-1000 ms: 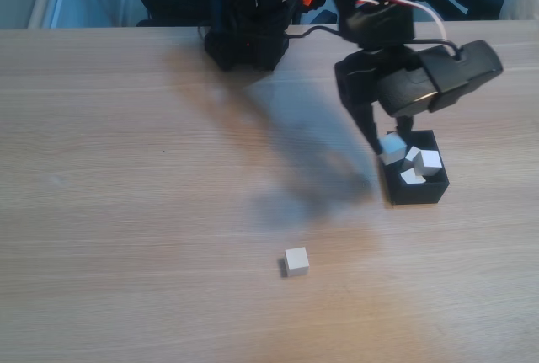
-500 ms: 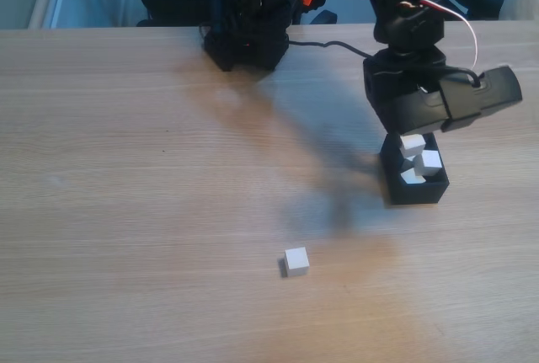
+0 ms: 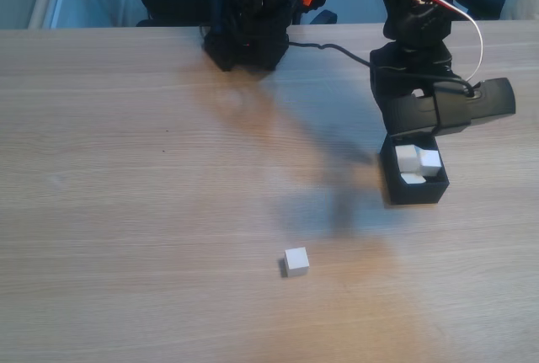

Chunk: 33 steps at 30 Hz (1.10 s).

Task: Pick blocks and place them in the box.

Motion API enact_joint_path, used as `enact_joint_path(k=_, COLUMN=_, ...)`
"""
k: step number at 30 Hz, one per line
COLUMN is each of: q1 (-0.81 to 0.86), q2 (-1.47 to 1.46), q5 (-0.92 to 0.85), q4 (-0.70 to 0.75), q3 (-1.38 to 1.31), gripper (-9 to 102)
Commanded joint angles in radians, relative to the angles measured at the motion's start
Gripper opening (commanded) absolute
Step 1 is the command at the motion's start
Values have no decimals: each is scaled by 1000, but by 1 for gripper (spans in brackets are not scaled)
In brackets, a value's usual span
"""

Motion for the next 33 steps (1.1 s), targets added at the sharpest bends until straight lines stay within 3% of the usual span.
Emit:
enact_joint_path(k=1, q1=11, q2=8, q5=8, q4=18, q3=-44, gripper=18)
enact_joint_path(k=9, q1=121, q2=11, q5=-67, q4=98, q3=-35, gripper=15)
enact_joint_path(k=19, q1=347, q2=135, q5=-515, q4=121, q3=160, gripper=18)
enact_joint_path(k=22, q1=400, q2=209, q5=-614, q4=18, q3=270, gripper=19)
enact_joint_path(k=26, q1=449, q2=279, q5=-718, q4=-252, q3=433, gripper=21)
enact_joint_path(k=33, q1=469, q2=230, q5=-770, q4=-522, q3=474, gripper=21)
